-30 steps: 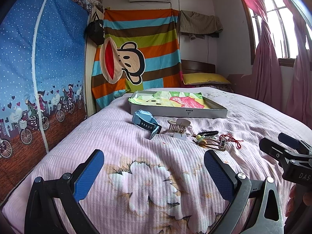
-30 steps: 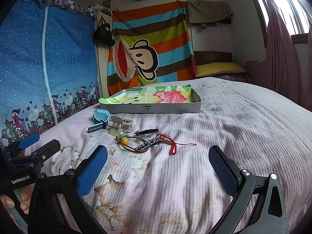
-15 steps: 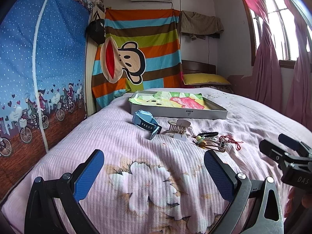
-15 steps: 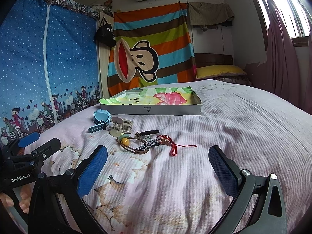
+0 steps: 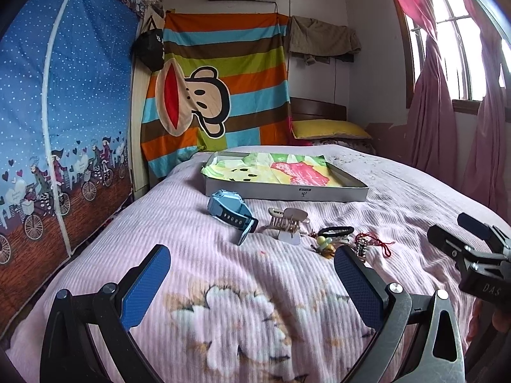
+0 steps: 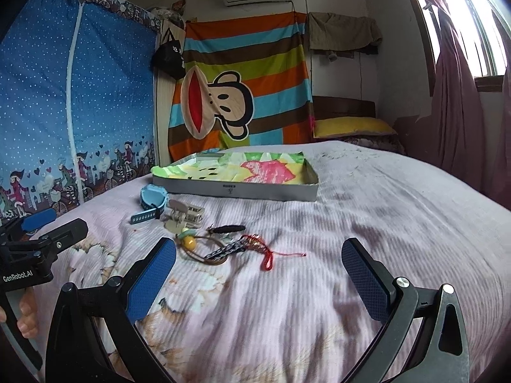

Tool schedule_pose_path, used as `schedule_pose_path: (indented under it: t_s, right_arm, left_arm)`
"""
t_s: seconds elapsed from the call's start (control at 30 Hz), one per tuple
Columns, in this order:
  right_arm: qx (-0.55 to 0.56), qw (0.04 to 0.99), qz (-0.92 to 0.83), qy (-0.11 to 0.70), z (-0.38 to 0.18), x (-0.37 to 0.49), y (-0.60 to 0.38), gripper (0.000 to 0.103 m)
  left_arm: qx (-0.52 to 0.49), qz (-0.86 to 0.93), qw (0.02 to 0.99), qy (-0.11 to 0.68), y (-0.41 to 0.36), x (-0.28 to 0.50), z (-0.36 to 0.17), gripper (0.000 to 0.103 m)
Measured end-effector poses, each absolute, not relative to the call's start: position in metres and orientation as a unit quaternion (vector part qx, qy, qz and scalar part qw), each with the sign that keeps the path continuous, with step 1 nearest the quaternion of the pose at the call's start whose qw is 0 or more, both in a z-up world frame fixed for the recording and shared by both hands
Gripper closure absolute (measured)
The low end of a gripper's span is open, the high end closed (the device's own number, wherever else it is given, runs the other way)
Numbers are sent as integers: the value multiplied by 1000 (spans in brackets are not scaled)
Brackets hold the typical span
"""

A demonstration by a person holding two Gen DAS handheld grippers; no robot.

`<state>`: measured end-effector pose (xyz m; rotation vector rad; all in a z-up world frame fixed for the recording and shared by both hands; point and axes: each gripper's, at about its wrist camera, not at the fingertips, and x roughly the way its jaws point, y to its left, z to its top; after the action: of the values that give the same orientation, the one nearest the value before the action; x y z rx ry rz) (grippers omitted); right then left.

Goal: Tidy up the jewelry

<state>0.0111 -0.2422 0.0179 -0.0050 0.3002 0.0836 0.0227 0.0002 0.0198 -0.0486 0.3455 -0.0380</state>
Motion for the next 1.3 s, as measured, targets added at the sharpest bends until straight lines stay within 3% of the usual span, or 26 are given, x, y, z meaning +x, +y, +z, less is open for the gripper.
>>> schedule_pose_path:
  t_s: [0.43, 0.53, 0.6, 0.67, 0.77, 0.93, 1.3]
  right_arm:
    - [-26, 979, 74, 187, 31, 58, -252, 1]
    - [-26, 975, 88, 204, 26, 70, -253, 2]
    - [-29, 971, 94, 216, 22, 78, -253, 10]
    - [-31, 968, 98, 230, 18, 85, -255, 25]
    - [-22, 961, 106, 255, 10, 99, -260, 35]
    - [-1, 950, 120, 289, -3, 116, -266, 47]
    - [-21, 933, 147, 328, -23, 135, -251, 64]
  left_arm:
    - [0, -79, 971, 225, -11, 65, 19, 0]
    - [-1, -99, 965, 242, -16, 75, 17, 6]
    - [-6, -111, 960, 257, -21, 85, 15, 11]
    - [-14, -126, 954, 271, -23, 92, 12, 16]
    - [-26, -148, 945, 290, -29, 103, 8, 25]
    - [-49, -181, 928, 323, -37, 117, -4, 36]
    - [-53, -197, 914, 351, -48, 147, -19, 46]
